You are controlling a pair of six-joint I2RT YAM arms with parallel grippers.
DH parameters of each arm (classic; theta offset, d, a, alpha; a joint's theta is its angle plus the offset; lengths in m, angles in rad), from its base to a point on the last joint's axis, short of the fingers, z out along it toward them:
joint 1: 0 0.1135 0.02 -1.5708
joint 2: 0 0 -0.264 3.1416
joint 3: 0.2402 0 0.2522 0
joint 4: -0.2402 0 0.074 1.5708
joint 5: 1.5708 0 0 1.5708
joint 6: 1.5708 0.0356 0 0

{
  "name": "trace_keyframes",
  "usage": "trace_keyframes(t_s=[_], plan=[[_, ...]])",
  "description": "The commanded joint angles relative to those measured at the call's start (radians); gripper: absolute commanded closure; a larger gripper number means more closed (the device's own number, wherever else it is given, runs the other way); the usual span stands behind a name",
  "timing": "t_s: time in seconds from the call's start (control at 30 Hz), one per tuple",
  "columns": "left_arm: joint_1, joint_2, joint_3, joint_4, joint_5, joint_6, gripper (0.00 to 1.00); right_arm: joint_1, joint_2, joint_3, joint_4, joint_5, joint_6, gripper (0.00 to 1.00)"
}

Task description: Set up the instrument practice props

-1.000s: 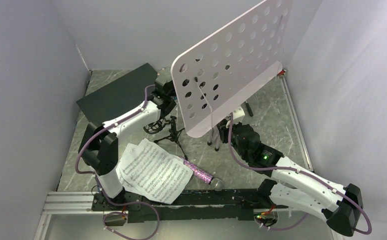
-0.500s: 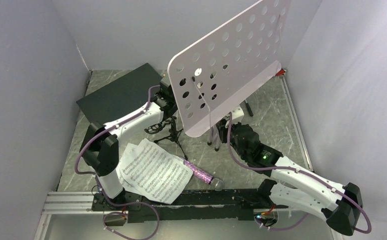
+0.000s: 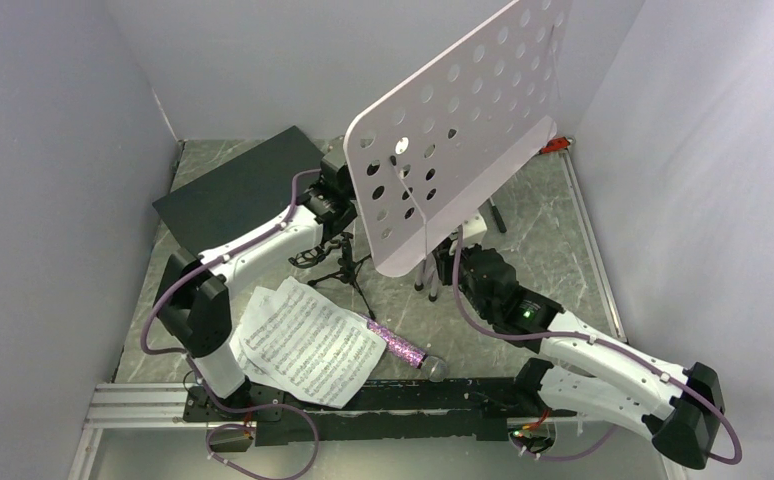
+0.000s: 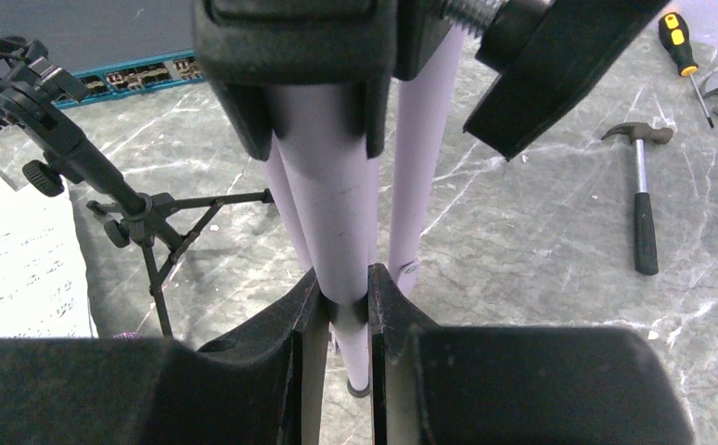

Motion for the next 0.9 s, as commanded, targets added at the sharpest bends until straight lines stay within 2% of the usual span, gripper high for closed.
trace_keyframes(t_s=[0.0, 0.47, 0.87], plan=[[-0.016, -0.102, 0.082, -0.019, -0.023, 0.007, 0.97, 0.005, 0.034, -0.010, -0.048, 0.014, 0.021, 1.00], [-0.026, -0.232, 0.080, -0.030, -0.157, 0.052, 0.97, 0.005, 0.087, 0.029, -0.047, 0.083, 0.009, 1.00], [-0.027, -0.251, 0.071, 0.016, -0.264, 0.069, 0.97, 0.004, 0.111, 0.036, -0.084, 0.236, 0.053, 1.00]])
